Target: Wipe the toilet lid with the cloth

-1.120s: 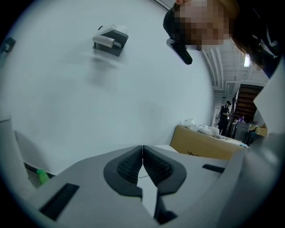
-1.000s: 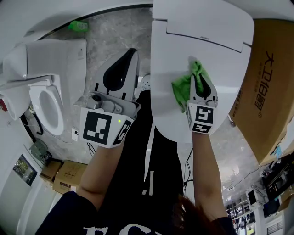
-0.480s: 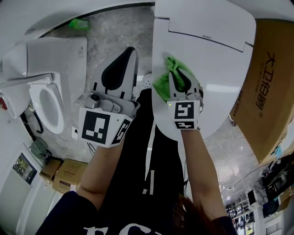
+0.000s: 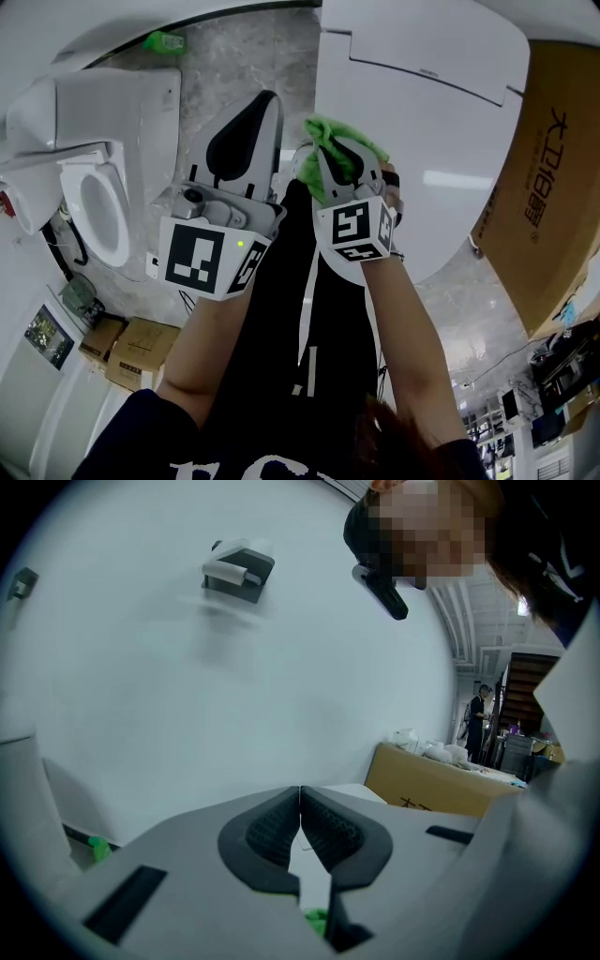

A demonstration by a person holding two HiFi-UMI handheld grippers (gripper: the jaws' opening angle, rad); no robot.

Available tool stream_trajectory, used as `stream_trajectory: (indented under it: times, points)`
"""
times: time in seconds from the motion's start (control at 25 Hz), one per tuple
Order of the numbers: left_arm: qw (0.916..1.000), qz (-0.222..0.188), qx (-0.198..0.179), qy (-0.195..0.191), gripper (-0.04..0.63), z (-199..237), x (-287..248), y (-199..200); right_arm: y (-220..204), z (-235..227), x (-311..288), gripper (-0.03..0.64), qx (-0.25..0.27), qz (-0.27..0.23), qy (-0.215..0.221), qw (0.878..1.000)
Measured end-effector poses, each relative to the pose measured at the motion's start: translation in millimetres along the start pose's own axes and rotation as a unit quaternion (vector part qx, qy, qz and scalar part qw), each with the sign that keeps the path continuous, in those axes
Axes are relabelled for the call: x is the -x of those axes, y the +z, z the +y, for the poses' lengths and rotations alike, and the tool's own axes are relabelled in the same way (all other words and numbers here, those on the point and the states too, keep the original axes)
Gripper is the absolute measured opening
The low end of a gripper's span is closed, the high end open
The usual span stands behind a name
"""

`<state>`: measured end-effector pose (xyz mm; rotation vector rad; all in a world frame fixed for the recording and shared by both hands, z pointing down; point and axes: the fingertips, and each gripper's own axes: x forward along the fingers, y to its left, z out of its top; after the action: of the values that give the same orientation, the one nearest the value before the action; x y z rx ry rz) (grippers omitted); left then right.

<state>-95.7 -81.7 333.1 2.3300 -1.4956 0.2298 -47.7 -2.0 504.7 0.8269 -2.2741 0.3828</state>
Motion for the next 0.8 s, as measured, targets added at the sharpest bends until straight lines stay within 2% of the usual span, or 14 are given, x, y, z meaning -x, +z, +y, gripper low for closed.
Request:
stream_trajectory:
  times: [0.36, 0.8]
  points:
    - [1.0000, 0.005, 0.003, 0.004, 0.021, -9, 1, -10, -1, 28, -3, 0.084, 0.075, 0.006, 0.071, 0.995]
    - [0.9999, -0.005, -0.004, 0.015, 0.021, -30, 1, -8, -16, 51, 10, 0.084, 0.104, 0.023, 0.144, 0.984]
